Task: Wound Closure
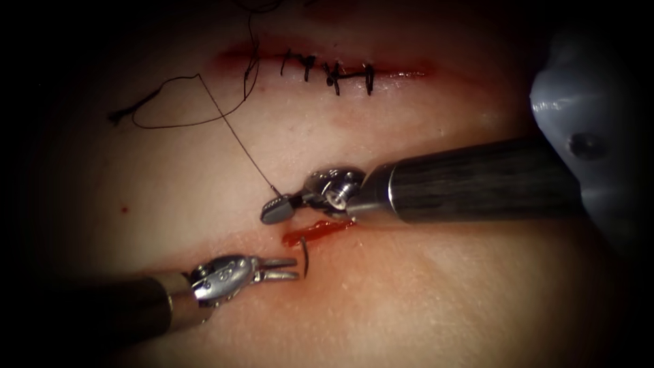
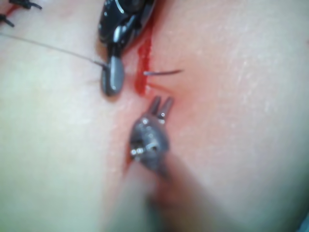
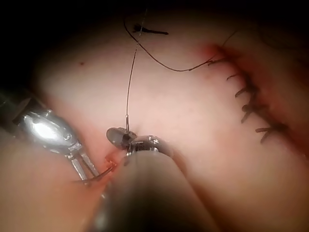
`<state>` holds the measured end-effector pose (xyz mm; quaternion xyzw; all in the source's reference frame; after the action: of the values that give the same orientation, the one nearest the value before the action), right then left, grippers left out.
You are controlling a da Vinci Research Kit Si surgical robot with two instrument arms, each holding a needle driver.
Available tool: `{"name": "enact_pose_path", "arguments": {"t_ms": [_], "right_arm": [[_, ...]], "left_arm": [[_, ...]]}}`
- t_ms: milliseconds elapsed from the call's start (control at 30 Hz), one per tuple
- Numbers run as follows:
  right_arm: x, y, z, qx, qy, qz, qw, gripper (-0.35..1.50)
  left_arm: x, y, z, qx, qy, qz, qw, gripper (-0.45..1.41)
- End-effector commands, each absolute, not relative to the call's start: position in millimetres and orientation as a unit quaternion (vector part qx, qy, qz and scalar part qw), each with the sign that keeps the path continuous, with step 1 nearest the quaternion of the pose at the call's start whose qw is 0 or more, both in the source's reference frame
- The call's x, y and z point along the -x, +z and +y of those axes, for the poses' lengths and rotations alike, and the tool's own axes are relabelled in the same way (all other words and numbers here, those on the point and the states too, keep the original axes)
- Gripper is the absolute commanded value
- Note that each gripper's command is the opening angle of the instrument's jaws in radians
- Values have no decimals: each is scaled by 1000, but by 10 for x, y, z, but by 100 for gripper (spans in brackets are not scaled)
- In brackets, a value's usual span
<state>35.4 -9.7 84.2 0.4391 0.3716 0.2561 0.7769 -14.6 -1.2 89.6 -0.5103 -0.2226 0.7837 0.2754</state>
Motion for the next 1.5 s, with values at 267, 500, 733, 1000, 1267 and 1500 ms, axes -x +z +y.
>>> {"name": "enact_pose_path", "arguments": {"t_ms": [267,500,733,1000,1267,1500], "right_arm": [[-351,842,-80,-381,293,408,776,124],[-334,842,-63,-360,294,412,784,133],[-312,831,-60,-351,296,422,782,129],[-293,825,-66,-347,287,429,783,123],[-277,830,-61,-333,290,437,784,119],[-266,834,-61,-320,293,437,788,118]], "left_arm": [[154,896,-23,513,792,-204,261,16],[150,887,-22,512,804,-165,254,17],[156,887,-14,517,818,-82,237,32],[174,895,-18,516,830,-30,209,41],[179,886,-27,526,833,12,170,54],[182,866,-30,543,826,57,138,56]]}}
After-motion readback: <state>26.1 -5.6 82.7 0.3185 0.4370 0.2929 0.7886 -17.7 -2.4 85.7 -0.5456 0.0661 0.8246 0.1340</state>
